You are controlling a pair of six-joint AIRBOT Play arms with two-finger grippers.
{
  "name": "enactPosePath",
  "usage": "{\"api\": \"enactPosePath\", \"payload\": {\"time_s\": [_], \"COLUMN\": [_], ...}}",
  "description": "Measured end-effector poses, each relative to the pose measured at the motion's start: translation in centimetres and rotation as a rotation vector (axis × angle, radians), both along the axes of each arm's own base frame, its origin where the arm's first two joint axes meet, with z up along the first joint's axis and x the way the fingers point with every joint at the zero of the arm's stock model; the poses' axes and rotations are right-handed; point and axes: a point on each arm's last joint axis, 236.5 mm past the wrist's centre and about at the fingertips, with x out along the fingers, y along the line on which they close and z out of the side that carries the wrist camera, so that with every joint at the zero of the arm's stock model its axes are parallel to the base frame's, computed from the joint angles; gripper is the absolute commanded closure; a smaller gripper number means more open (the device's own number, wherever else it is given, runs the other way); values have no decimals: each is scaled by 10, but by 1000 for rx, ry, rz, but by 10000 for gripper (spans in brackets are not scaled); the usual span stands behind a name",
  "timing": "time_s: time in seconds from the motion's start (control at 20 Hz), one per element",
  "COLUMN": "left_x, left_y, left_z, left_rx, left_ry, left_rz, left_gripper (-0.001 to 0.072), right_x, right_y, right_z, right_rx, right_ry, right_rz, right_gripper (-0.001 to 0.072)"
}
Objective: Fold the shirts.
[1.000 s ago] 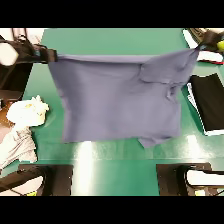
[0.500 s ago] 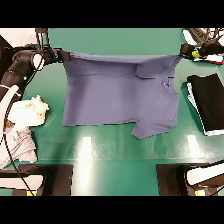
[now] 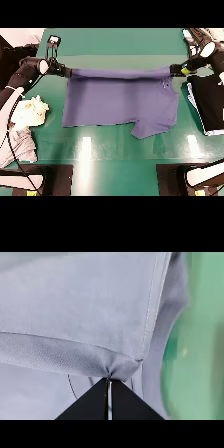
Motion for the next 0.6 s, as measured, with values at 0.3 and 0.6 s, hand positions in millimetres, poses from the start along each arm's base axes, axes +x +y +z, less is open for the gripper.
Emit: {"api": "enactPosePath", "payload": {"time_s": [0.3, 0.6], "left_x": [-12, -30], "left_y": [3, 8], "left_z": [-27, -40], "left_rx": [22, 40], "left_ry": [63, 163], "left_rz": [-8, 1], "left_gripper": [680, 189], "right_x": [-22, -43], "right_y": [16, 19], "right_z": [-29, -23], "right_rx": [4, 15], "right_ry": [88, 150], "right_rz": [28, 36], "right_gripper": [667, 335]}}
